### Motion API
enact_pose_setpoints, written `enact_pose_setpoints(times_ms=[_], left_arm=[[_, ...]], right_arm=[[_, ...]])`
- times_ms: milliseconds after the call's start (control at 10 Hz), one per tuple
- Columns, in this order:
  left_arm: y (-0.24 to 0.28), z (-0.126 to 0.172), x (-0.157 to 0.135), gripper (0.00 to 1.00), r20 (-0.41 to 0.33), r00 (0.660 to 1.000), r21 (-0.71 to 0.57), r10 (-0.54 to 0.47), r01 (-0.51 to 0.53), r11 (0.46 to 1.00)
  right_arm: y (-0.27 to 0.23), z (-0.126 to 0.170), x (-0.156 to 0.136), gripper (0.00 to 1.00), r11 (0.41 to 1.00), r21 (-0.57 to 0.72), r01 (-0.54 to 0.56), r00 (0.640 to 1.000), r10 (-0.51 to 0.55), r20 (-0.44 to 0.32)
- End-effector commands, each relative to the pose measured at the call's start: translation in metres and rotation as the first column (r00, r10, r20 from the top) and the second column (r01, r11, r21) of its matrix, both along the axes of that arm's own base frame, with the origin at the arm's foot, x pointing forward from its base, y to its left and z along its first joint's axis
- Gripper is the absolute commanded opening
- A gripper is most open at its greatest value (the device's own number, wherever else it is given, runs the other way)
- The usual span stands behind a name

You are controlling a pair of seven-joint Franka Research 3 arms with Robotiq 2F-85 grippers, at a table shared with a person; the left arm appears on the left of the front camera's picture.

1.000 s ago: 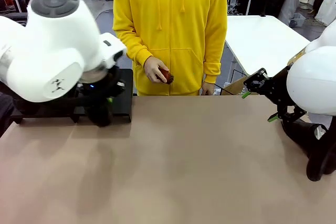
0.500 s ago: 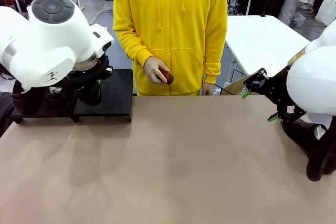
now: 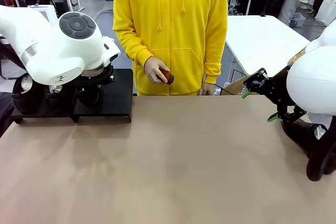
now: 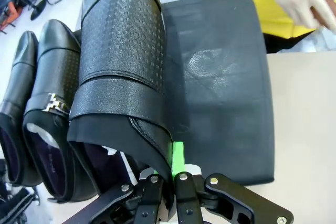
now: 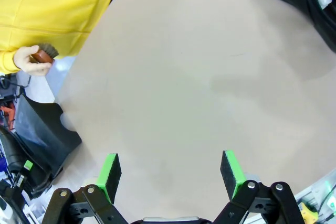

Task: Organize the shoes by placing them on the stand.
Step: Place the Shoe from the middle of the table onto the Shoes Stand.

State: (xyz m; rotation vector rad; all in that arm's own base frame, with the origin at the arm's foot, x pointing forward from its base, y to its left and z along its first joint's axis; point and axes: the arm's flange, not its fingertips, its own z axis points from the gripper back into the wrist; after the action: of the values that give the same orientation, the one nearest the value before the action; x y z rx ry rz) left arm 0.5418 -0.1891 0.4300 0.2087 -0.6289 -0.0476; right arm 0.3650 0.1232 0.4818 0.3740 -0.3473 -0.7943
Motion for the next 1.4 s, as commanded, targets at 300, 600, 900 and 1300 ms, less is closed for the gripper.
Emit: enact_pose_setpoints(times_ms=[300, 600, 900, 1300], left_arm=[[0.012, -0.004, 0.014, 0.00, 0.007, 1.000, 0.056, 0.015, -0.015, 0.998], [0.016, -0.012, 0.015, 0.13, 0.006, 1.000, 0.091, 0.023, -0.023, 0.996], [0.016, -0.019, 0.018, 0.71, 0.004, 1.000, 0.106, 0.030, -0.031, 0.994], [0.014, -0.002, -0.004, 1.00, 0.050, 0.996, -0.008, 0.068, -0.067, 0.998]], right_arm=[[-0.001, 0.000, 0.001, 1.00, 1.000, -0.006, -0.018, 1.000, 0.018, 0.013], [-0.001, 0.000, 0.001, 1.00, 1.000, -0.006, -0.018, 1.000, 0.018, 0.013], [-0.001, 0.000, 0.001, 1.00, 1.000, -0.006, -0.018, 1.000, 0.018, 0.013], [-0.001, 0.000, 0.001, 1.00, 1.000, -0.006, -0.018, 1.000, 0.018, 0.013]])
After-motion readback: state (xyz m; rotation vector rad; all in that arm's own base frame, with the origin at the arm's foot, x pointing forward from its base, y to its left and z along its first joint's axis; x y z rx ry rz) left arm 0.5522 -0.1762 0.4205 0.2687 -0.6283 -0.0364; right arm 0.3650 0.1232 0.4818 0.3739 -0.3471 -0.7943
